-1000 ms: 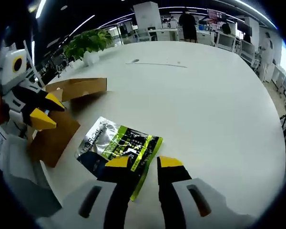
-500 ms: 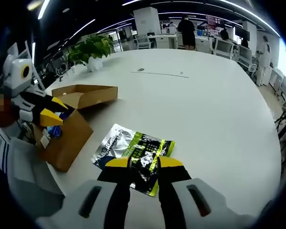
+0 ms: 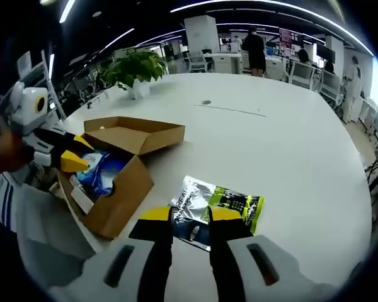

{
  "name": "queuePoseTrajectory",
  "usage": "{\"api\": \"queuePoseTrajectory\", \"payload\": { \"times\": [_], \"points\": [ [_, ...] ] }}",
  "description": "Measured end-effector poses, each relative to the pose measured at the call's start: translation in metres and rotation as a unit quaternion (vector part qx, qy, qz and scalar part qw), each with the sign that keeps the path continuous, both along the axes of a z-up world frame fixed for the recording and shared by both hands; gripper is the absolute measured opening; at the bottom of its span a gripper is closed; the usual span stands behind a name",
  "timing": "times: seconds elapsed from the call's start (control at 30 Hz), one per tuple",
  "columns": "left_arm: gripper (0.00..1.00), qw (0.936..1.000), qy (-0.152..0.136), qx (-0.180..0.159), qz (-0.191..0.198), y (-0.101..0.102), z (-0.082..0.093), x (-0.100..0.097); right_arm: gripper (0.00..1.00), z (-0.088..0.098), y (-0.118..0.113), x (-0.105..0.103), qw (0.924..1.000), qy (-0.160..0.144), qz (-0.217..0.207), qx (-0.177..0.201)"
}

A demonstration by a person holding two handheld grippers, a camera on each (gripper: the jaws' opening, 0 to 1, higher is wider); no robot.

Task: Operate the shoe box by opening the lid, removing the specified soft item, and placing it in the target area until the item is outside and the box remains undamaged.

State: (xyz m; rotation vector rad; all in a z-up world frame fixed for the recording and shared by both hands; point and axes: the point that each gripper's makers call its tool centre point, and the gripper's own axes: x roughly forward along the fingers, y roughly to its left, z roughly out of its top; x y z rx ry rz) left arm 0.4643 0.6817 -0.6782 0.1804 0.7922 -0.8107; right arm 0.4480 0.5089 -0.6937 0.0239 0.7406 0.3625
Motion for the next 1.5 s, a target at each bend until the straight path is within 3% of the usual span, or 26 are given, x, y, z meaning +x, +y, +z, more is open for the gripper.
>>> {"api": "queuePoseTrajectory", "payload": {
  "times": [0.43,0.73,1.07,1.5],
  "points": [
    [0.27,0.9996,0.000,0.005,0.026,0.087,0.000,-0.012,0.19,0.010,0.083,-0.007,0.9995,-0.010,0.029,-0.002],
    [0.26,0.9993,0.000,0.002,0.036,0.125,-0.002,-0.017,0.19,0.008,0.127,-0.013,0.9991,-0.008,0.041,-0.005],
    [0.24,0.9992,0.007,0.008,0.038,0.152,-0.012,-0.012,0.19,0.004,0.163,-0.006,0.9981,-0.004,0.061,-0.010],
    [0.22,0.9991,0.023,0.007,0.036,0.158,-0.028,-0.007,0.15,-0.021,0.195,0.007,0.9957,0.022,0.089,-0.013]
  ]
}}
